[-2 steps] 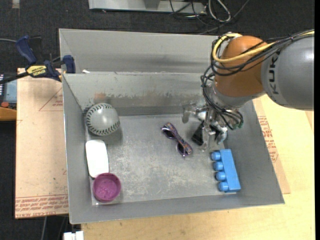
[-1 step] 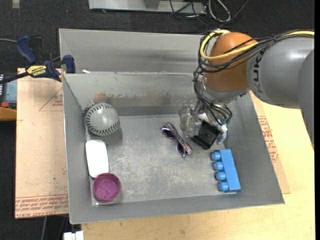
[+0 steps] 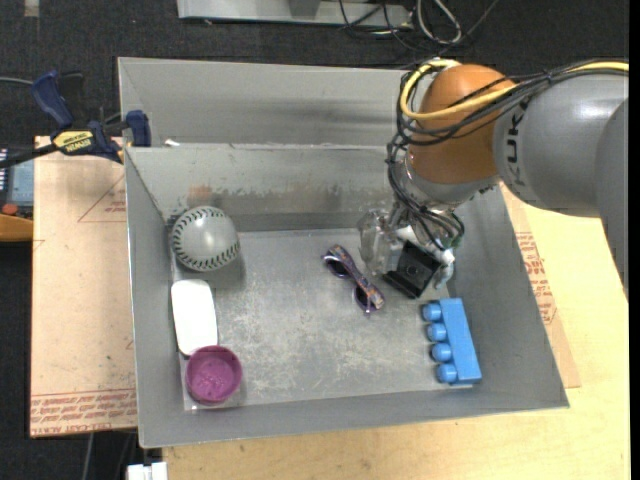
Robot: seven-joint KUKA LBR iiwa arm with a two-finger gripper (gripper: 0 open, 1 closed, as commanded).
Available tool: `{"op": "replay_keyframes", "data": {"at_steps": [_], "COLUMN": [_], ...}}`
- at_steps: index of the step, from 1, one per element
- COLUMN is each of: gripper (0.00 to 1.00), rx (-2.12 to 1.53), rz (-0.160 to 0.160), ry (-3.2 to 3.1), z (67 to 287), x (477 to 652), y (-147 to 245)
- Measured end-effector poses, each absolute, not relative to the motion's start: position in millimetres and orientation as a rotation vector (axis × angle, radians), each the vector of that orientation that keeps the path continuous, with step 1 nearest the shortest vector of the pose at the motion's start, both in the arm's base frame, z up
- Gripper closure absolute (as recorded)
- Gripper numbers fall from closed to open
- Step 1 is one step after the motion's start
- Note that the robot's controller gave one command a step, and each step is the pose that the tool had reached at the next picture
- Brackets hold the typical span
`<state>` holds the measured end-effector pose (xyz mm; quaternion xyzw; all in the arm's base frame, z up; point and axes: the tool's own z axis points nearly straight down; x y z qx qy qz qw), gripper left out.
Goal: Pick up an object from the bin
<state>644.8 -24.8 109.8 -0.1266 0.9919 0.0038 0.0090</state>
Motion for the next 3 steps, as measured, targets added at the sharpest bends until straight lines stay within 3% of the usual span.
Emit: {"op": "replay_keyframes", "data": {"at_steps": [1,2,3], "gripper": [1.00,0.00,0.00], "rx": [-0.584,-0.554,-0.553], "rz": [0.013,0.013,0.013], "ry": [3.062,3.070,3.070], "z": [87,88,88], "x": [639.3,636.4,636.4], "y": [-56,-92,-92]}}
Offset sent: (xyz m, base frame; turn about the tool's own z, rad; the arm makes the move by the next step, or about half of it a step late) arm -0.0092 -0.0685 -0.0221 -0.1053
